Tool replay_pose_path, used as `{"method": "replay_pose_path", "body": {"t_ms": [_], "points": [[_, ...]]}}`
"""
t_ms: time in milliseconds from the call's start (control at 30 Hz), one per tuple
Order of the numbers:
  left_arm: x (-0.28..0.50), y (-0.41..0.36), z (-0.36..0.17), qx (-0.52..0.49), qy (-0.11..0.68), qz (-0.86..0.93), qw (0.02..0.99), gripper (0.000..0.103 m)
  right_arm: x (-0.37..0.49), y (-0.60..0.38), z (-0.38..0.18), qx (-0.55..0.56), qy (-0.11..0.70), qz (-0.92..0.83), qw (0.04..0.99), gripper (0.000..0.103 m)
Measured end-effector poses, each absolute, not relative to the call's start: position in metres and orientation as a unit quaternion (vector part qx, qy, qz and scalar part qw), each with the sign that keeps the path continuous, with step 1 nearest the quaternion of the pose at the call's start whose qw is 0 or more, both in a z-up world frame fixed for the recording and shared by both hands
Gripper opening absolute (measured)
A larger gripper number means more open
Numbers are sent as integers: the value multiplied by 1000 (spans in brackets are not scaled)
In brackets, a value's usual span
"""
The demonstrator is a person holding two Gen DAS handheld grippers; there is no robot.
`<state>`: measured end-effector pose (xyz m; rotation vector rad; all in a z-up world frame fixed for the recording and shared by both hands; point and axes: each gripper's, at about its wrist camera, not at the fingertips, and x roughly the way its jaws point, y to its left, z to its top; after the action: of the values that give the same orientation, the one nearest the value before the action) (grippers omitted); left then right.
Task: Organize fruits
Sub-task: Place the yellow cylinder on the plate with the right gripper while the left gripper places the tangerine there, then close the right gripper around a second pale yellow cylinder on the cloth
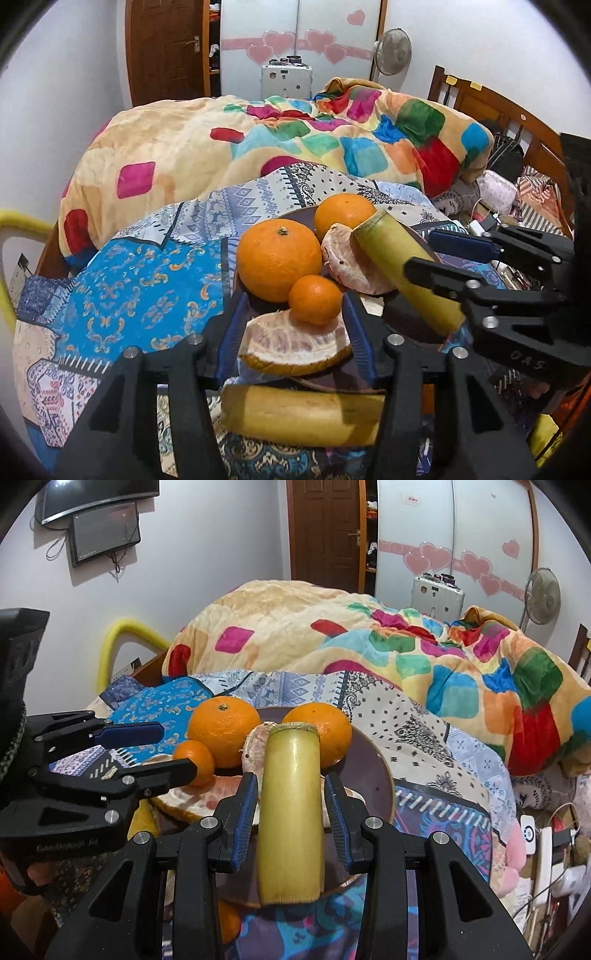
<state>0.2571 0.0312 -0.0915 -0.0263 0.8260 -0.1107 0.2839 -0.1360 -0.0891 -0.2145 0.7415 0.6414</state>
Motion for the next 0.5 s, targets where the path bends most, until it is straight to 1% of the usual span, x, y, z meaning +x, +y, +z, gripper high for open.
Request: {"method": "replay_pose_path", "body": {"t_ms": [67, 133, 200, 500], "points": [[249, 31, -88, -9, 399, -51, 916, 59, 277, -141, -84, -101, 351, 310, 878, 35], [241, 31, -86, -4, 397, -49, 917, 68, 269, -144, -80, -104, 346, 309, 880, 35], [231, 31, -83, 0, 392, -45, 919, 69, 260, -147, -77, -109, 340, 310, 881, 37], [189, 44, -81, -2, 386, -28, 922, 74, 223, -145, -73, -118, 335, 336, 873, 38]]}}
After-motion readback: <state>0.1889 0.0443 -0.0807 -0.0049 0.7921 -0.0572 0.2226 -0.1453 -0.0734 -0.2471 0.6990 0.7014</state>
